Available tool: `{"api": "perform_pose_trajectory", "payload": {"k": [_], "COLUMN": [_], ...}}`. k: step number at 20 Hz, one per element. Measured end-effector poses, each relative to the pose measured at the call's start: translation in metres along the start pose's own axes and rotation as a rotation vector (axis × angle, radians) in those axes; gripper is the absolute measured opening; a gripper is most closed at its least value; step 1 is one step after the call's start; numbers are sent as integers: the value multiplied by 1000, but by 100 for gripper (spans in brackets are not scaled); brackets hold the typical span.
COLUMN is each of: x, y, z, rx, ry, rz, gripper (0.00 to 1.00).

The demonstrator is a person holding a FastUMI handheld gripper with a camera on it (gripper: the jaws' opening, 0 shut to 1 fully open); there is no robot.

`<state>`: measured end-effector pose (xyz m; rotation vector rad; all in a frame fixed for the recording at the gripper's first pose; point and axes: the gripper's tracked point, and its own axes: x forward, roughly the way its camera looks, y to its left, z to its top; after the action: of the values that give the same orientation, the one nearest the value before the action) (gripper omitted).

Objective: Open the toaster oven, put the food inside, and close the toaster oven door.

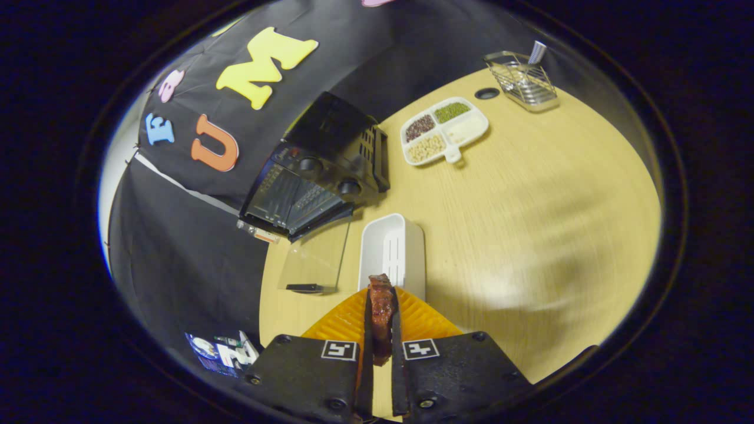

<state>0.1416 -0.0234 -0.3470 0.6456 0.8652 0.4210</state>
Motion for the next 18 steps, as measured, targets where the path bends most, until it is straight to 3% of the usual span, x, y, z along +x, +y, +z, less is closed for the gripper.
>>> {"api": "perform_pose_trajectory", "payload": {"k": [6,14,18], "x": [11,129,182], "y": [93,162,179], "z": [20,24,35], "rx": [79,393,561], "ry": [-140,-383,-500], "rz": [116,171,143], "gripper": [15,15,15]}}
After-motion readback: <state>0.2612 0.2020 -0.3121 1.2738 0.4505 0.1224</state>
